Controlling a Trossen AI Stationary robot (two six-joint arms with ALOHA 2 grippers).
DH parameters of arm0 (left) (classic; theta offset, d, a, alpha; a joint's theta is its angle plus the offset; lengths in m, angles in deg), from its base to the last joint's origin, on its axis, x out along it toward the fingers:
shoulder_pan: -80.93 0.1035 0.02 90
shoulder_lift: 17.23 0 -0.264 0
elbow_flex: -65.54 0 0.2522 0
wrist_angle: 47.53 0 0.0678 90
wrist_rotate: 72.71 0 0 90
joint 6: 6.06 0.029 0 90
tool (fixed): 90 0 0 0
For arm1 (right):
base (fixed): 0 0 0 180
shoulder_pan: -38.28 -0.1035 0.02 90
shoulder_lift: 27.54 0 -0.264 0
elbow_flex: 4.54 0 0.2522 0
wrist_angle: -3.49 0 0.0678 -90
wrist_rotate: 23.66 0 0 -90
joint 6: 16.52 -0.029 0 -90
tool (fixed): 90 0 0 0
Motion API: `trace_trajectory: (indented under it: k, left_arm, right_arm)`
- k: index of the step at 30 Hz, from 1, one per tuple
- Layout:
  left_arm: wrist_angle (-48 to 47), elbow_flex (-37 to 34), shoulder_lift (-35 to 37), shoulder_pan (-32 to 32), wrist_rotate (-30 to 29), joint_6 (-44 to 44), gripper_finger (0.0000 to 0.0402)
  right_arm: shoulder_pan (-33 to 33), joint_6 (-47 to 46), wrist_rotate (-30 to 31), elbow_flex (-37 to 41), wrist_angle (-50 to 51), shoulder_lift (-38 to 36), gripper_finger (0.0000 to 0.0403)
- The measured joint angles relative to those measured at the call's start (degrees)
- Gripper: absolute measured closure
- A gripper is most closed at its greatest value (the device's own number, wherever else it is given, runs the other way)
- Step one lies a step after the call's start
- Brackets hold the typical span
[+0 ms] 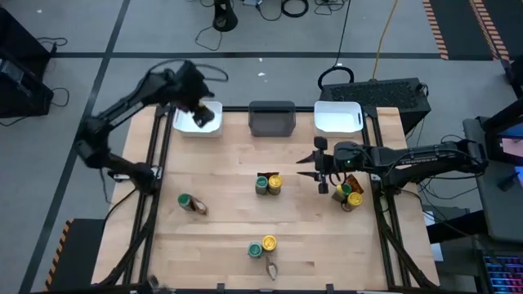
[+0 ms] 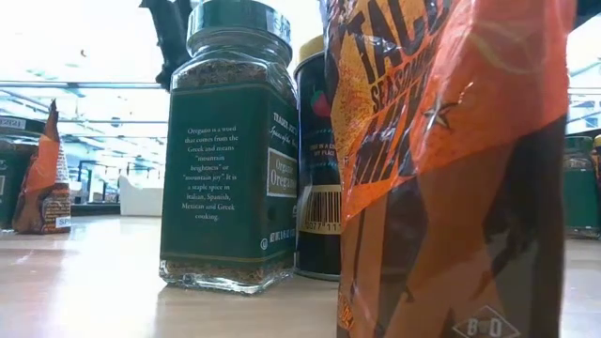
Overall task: Sort spices by type
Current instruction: Put the top left yellow seasoning bottle into the left white bin
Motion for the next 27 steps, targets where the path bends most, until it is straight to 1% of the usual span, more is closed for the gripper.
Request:
trace_trajectory:
  k: [4,7,9,12,15,19,24,27]
  left_arm:
    - [-1.8,2.5,-6.8,7.6,0.0,1.0,0.0163]
    - [-2.4,2.7,-10.7,11.2,0.0,1.0,0.0161]
    - [-2.3,2.7,-12.9,12.7,0.0,1.2,0.0151]
    - [-2.0,2.8,-15.6,13.9,-0.1,1.5,0.0144]
    - [-1.2,2.8,-17.9,14.3,-1.3,1.5,0.0151]
    - [0.9,2.8,-20.1,14.5,-1.5,1.5,0.0158]
    - [1.6,2.7,-22.4,14.9,-1.5,1.7,0.0150]
    - [1.7,2.7,-23.2,16.2,-1.5,1.5,0.0147]
  right_arm:
    - [0.0,-3.1,0.0,0.0,2.9,0.0,0.0261]
    - [0.0,-4.8,0.0,0.0,5.1,0.0,0.0261]
    - [0.0,-5.6,0.0,0.0,5.8,0.0,0.0261]
    - [0.0,-6.0,0.0,0.0,5.8,0.0,0.0261]
    - [0.0,-6.0,0.0,0.0,5.8,0.0,0.0261]
    - [0.0,-6.0,0.0,0.0,5.8,0.0,0.0261]
    - [0.0,-6.2,0.0,0.0,5.9,0.0,0.0261]
    - [0.0,-6.9,0.0,0.0,6.1,0.0,0.0261]
